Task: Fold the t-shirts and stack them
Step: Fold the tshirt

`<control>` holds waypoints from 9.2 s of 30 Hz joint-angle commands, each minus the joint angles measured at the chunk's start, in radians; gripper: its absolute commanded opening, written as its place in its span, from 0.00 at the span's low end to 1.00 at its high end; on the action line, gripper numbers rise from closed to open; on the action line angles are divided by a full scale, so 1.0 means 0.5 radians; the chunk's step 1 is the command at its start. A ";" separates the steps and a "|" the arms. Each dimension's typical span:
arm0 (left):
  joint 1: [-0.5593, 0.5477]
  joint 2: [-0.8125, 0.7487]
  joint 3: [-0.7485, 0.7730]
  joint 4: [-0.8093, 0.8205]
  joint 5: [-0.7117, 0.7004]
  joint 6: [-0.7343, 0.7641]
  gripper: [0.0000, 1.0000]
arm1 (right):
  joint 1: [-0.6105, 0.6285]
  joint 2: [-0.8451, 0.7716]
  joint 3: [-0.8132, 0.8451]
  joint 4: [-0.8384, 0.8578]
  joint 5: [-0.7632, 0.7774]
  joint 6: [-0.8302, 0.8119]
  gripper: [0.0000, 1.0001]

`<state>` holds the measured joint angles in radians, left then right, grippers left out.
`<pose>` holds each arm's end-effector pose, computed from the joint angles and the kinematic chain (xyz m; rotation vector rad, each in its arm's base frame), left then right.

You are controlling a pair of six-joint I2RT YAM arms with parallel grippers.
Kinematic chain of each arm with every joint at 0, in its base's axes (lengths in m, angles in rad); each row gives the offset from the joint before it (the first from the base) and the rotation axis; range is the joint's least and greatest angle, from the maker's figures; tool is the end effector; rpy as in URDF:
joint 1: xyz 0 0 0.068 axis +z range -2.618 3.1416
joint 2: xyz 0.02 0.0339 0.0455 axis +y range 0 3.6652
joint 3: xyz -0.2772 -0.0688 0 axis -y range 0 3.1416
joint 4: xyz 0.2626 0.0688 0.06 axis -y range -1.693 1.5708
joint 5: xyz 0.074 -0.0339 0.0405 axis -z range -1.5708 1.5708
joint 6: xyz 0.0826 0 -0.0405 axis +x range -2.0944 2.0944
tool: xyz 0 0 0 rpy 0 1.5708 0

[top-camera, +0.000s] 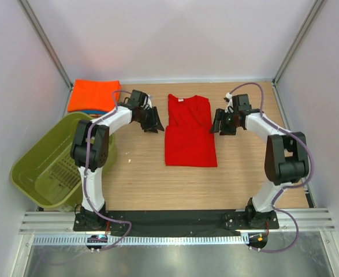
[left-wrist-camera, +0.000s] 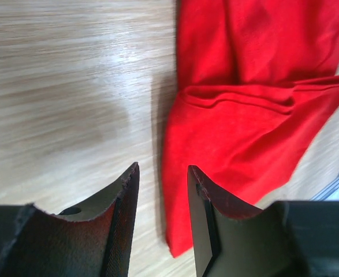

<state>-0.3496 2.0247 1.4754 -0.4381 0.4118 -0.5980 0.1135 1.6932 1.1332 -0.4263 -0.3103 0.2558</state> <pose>0.4390 -0.1952 0.1518 -0.1650 2.6770 -0.8642 0.3871 0.0695 0.1727 0.0621 2.5745 0.5376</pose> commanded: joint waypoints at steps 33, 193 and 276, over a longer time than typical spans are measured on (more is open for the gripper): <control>-0.016 0.310 0.381 0.140 0.397 0.273 0.00 | -0.082 0.207 0.087 0.529 -0.220 -0.257 0.01; 0.273 0.970 1.696 0.385 0.401 -0.661 0.26 | -0.083 0.839 1.483 -0.126 -0.032 0.409 0.58; 0.205 1.310 1.575 0.625 0.802 0.012 0.14 | -0.202 1.292 1.314 0.500 -0.717 0.258 0.55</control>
<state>-0.2409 2.6846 2.2799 -0.1463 0.7826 -0.5957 0.0093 2.3764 1.8042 -0.1562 -0.6575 0.3946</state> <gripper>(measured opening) 0.170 0.560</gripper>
